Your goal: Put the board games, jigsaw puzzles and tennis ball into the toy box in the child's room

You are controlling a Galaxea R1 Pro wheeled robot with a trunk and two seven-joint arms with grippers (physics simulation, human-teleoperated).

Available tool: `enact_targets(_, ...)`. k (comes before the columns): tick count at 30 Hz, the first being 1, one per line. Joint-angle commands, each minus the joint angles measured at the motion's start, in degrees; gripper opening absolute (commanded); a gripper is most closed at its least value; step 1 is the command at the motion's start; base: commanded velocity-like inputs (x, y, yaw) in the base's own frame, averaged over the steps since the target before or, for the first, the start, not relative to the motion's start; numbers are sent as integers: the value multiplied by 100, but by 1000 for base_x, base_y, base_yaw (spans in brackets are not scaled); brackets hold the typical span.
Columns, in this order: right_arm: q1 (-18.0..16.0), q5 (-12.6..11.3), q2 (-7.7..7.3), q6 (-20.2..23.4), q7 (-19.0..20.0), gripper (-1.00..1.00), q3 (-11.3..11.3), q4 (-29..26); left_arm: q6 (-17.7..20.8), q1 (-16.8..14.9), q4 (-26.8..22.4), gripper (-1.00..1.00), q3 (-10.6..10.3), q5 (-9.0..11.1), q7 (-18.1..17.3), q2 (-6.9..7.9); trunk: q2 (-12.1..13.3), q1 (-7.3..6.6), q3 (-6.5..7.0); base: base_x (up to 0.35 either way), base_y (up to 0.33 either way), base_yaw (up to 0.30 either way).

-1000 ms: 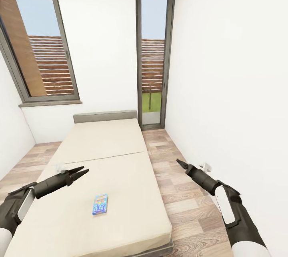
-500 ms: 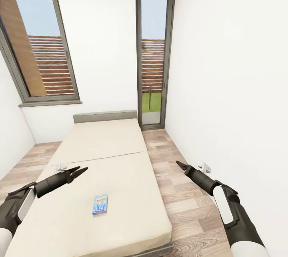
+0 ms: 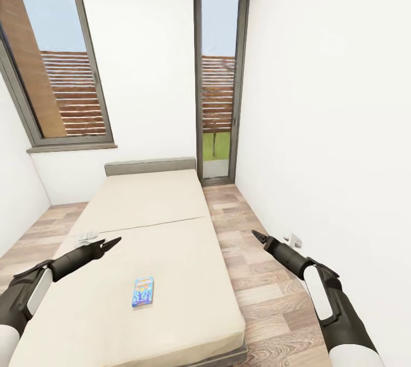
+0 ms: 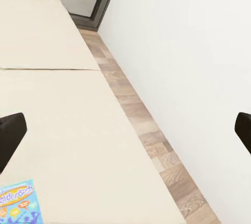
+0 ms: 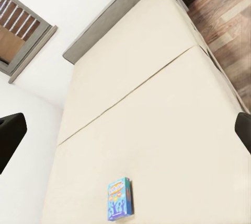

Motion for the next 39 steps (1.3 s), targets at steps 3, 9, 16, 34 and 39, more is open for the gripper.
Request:
enact_targets(3, -5, -21, 13, 42, -206, 100, -19, -1, 96, -20, 2, 100, 5, 36, 375, -74, -10, 3, -9, 0, 0, 0)
enact_targets(9, -5, -13, 18, 26, -593, 100, 201, 1, 148, -76, 0, 100, 0, 29, 1352, -259, -10, 3, -9, 0, 0, 0)
enact_targets(16, -5, 0, 23, 14, -941, 100, 493, 1, 156, -118, -8, 100, -4, 3, 2613, -507, -10, 3, -9, 0, 0, 0)
enact_targets(34, -6, -18, 27, -273, -1999, 100, 1011, 8, 82, -170, -16, 100, -378, -99, 5383, -1085, -10, 3, -9, 0, 0, 0)
enact_targets(39, -5, -13, 18, -350, -2100, 100, 1231, 10, 73, -176, -16, 100, -536, -104, 5449, -1132, -10, 3, -9, 0, 0, 0)
